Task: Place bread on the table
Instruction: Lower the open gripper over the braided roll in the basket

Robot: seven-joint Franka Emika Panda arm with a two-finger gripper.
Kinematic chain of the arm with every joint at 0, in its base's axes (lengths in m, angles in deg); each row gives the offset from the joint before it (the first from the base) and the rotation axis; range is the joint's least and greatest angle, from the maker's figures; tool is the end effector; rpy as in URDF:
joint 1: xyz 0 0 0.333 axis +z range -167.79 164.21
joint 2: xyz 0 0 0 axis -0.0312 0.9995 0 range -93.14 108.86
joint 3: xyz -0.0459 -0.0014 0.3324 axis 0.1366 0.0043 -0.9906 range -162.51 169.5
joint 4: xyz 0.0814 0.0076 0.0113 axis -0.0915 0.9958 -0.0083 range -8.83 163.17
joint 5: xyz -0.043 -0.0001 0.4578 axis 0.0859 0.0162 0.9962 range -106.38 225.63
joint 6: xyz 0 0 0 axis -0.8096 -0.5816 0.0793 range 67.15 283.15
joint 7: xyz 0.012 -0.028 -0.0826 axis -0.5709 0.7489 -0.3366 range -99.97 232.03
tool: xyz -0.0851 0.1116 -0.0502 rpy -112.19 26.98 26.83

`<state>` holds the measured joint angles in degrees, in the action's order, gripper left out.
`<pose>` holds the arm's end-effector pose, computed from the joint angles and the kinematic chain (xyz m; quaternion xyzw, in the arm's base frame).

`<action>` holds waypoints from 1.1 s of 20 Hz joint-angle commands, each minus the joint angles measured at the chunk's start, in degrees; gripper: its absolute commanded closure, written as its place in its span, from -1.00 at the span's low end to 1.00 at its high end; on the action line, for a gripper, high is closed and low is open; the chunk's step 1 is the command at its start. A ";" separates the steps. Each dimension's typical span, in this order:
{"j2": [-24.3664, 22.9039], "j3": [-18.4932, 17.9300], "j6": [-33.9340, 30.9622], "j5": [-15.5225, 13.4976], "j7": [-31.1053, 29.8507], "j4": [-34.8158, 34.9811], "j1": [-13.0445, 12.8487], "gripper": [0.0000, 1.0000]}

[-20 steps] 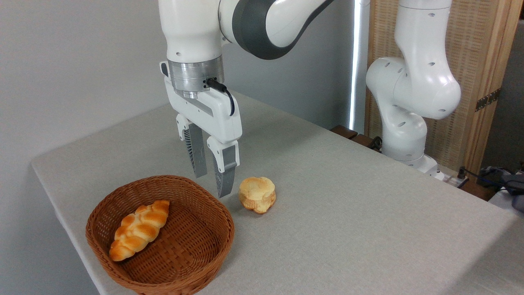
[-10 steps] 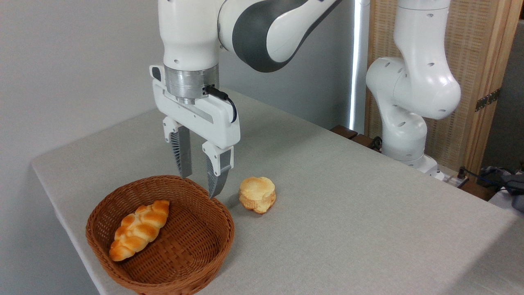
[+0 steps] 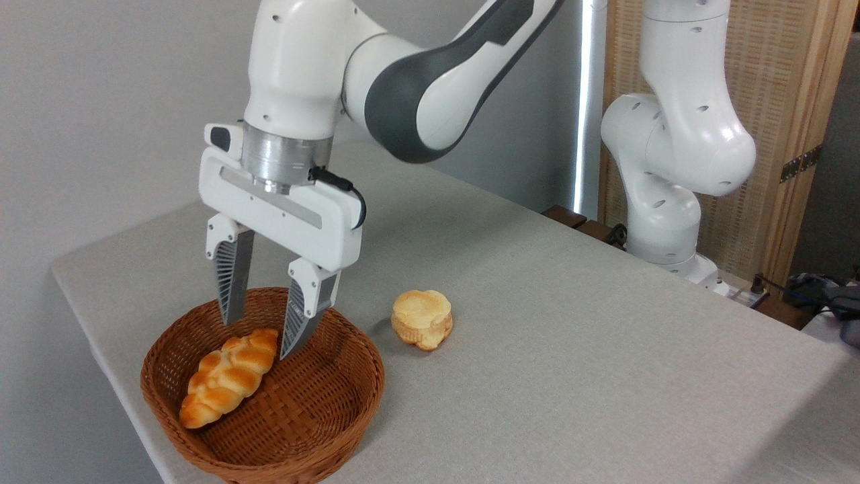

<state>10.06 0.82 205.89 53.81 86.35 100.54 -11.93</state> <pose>0.6706 -0.0916 0.4397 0.9587 -0.2062 0.1953 0.0180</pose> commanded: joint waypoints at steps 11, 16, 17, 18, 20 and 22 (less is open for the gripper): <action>9.48 4.87 12.11 -0.69 -10.30 -0.17 -0.41 -1.00; 10.28 4.78 13.34 -0.42 -10.30 -0.17 -0.41 -1.00; 10.28 4.78 13.34 -0.42 -10.30 -0.17 -0.41 -1.00; 10.28 4.78 13.34 -0.25 -10.21 -0.17 -0.41 -1.00; 10.28 4.78 13.25 -0.16 -9.77 -0.17 -0.50 -0.59; 10.28 4.78 13.25 0.54 -9.77 -0.17 -0.50 -0.17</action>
<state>20.22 5.40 218.11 53.79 76.71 100.52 -12.49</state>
